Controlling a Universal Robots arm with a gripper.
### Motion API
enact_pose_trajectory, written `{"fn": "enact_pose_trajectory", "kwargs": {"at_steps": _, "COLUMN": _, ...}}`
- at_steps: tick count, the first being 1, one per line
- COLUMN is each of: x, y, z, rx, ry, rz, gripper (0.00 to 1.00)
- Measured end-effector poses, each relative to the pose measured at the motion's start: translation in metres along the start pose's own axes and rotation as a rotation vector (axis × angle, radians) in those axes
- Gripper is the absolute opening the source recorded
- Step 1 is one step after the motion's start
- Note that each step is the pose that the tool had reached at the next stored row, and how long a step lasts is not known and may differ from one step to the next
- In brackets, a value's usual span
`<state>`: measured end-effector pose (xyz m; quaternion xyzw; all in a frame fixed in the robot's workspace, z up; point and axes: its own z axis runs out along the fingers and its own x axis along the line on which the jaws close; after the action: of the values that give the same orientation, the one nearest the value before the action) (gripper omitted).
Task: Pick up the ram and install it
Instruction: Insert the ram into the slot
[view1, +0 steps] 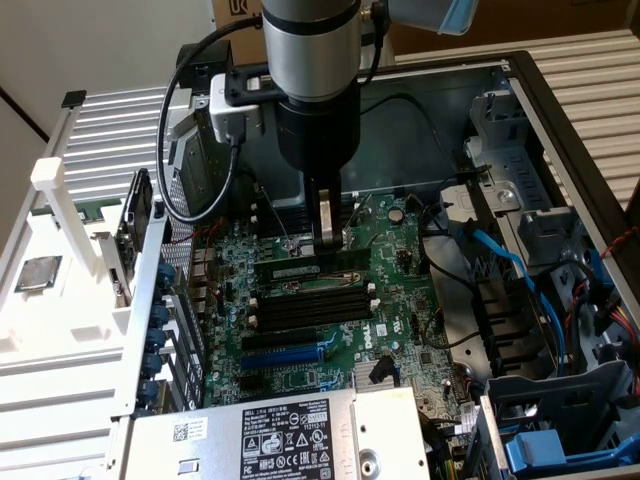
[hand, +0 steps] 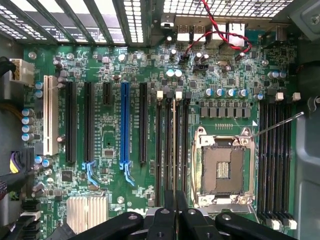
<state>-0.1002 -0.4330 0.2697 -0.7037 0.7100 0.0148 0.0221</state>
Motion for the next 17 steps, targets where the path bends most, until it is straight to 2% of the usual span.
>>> {"fn": "enact_pose_trajectory", "kwargs": {"at_steps": 17, "x": 0.0039, "y": 0.0003, "z": 0.002, "rx": 0.0, "ry": 0.001, "rz": 0.0, "gripper": 0.12}}
